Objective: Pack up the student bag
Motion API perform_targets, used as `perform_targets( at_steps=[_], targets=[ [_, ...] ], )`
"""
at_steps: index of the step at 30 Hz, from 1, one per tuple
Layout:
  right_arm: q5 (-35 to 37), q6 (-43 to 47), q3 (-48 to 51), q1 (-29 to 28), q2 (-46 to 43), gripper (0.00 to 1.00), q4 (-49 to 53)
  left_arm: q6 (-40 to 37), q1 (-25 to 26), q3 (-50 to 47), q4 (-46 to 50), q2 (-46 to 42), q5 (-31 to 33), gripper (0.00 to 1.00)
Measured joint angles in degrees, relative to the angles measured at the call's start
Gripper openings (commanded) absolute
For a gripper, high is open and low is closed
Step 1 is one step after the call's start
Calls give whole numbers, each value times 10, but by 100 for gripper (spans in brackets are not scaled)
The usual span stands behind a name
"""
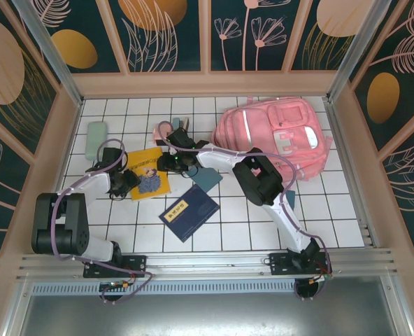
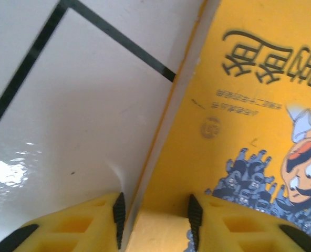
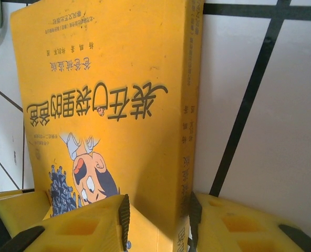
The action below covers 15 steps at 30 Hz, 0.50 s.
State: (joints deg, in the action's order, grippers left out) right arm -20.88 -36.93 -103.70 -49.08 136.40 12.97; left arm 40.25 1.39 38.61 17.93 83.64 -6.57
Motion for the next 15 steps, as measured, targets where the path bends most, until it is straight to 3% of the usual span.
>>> perform_targets(
  at_steps=[15],
  targets=[
    [-130, -100, 22, 33, 4, 38, -144, 3, -8, -17, -27, -8, -26, 33]
  ],
)
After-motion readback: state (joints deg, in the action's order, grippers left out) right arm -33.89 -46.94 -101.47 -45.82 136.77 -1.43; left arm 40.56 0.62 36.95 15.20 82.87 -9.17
